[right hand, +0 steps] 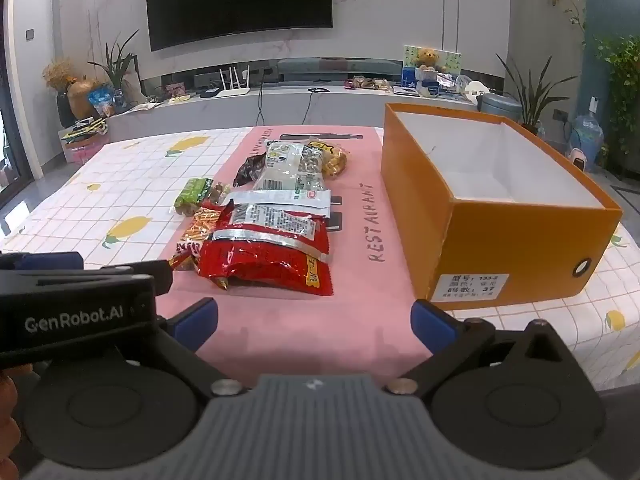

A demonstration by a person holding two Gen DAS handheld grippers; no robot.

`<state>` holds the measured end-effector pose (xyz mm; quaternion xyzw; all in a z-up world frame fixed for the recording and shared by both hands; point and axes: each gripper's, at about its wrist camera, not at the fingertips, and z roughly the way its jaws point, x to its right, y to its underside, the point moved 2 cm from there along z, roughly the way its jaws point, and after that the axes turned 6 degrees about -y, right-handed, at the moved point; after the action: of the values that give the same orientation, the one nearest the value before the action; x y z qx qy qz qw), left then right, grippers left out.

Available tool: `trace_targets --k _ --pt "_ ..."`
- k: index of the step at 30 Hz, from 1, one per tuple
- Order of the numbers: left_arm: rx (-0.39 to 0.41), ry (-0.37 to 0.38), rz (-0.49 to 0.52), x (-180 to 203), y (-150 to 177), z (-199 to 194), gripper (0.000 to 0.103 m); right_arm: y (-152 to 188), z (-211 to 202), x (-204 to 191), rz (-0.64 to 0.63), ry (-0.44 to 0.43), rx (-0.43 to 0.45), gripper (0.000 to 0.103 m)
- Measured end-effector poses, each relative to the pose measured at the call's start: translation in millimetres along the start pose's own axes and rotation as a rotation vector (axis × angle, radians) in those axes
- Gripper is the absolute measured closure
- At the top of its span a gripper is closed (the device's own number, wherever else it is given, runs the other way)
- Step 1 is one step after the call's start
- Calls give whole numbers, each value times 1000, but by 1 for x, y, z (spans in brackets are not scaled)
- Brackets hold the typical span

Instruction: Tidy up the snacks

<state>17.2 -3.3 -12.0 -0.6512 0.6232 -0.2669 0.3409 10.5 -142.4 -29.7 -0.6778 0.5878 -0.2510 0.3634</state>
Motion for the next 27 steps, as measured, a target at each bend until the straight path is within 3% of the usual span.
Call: trace_targets --k 2,6,27 --pt "-14 2 3 9 1 3 9 0 0 0 2 0 -1 3" --pt "-17 48 -35 -7 3 3 9 1 0 -1 -1 0 -5 3" --pt "-45 27 -19 -5 7 7 9 5 2 -6 -19 -14 -27 3"
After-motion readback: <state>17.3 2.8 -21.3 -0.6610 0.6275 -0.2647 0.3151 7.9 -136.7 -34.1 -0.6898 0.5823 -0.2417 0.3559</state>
